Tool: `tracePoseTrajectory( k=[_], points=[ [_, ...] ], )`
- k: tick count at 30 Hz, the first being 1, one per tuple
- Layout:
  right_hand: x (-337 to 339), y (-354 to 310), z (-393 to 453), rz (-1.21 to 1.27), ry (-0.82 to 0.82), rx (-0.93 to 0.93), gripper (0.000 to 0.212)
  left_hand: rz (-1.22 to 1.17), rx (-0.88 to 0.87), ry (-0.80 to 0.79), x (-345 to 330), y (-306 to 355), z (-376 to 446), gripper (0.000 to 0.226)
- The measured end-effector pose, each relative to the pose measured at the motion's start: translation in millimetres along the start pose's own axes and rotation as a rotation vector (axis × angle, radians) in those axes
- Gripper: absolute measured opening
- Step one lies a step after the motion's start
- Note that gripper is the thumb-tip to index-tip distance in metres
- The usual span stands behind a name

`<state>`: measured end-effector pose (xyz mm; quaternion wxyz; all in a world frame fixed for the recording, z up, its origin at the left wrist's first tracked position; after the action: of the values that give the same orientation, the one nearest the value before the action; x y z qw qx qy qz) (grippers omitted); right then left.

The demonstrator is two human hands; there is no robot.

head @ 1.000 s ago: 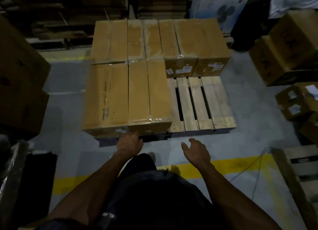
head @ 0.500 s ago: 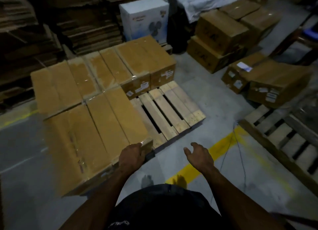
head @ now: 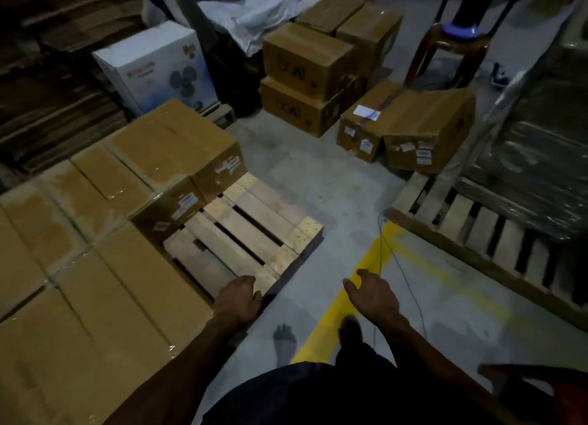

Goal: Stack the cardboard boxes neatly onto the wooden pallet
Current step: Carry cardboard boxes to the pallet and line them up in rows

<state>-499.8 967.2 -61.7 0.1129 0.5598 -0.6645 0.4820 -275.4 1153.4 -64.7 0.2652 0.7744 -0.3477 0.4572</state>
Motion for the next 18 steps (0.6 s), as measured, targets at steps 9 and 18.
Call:
tracePoseTrajectory(
  k=[9,18],
  points=[
    [134.0,12.8,120.2,-0.027,-0.015,0.064,0.062,0.016,0.036,0.043,78.8,131.6,112.8,0.076],
    [224.9,-26.5,244.5,-0.038,0.008,0.127,0.065,0.045,-0.024,0.114,150.6,214.8,252.1,0.051]
  ],
)
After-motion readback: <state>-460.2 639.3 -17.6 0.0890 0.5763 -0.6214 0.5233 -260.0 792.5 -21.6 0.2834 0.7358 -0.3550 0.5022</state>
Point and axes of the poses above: each hand's wrist, its own z-axis towards the middle knuckle, its own x-axis out of the back of the hand, y = z × x, the point moved 3 cm from there along z, towards the middle knuckle, and after that the axes turned 11 degrees about z, right-handed, at the moved point
